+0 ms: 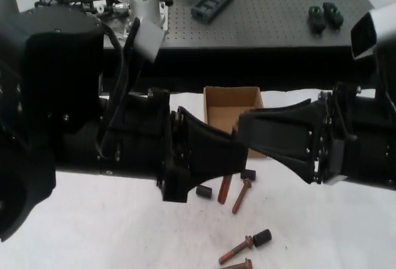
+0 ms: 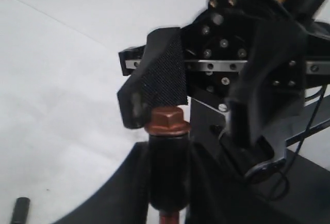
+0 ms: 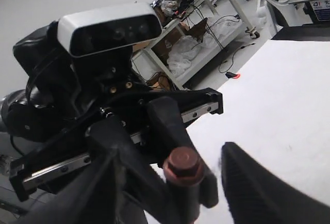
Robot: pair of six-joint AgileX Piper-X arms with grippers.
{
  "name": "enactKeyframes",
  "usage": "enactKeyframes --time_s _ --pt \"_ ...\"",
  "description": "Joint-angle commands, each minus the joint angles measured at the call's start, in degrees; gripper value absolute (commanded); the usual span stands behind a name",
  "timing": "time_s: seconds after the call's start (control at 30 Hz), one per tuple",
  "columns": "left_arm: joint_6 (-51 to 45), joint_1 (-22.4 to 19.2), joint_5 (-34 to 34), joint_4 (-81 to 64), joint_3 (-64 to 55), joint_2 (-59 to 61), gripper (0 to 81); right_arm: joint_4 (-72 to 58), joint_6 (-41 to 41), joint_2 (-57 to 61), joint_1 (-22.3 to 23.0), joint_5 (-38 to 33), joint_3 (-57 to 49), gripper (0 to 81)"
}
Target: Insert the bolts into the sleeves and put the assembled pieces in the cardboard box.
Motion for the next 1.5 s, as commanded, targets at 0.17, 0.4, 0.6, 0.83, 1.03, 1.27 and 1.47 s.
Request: enactKeyframes --time_s 0.17,0.4,0.6,0.83,1.03,1.27,1.47 --pt "-6.4 1.7 -19.5 -2.0 -7.2 10.1 0.7 8.7 -2.3 -10.1 -13.5 0.4 -1.2 40.9" --pt "-6.6 2.4 -26.5 18.6 -41.7 40.4 0.7 28.2 -11.6 -20.6 -27.2 9.1 -1.2 40.9" --pt "-3.1 2.1 -33.5 44.5 -74.3 63.8 0.7 33.0 -11.1 -22.4 -31.9 14.5 -1.2 40.9" --pt "-1.6 2.0 -35.3 54.7 -93.9 78.8 0.6 33.0 -10.0 -22.4 -32.0 14.5 -1.2 40.9" --pt "0.5 1.6 -34.7 58.6 -94.2 80.4 15.8 32.9 -10.0 -22.4 -32.0 14.5 -1.2 40.9" --pt "2.1 1.6 -34.9 62.3 -94.2 77.1 34.9 34.0 -11.8 -20.8 -31.9 13.4 -1.2 40.9" --pt "9.5 1.6 -43.3 69.6 -93.9 65.3 34.8 43.9 -27.6 -14.2 -28.1 19.0 -3.3 40.9"
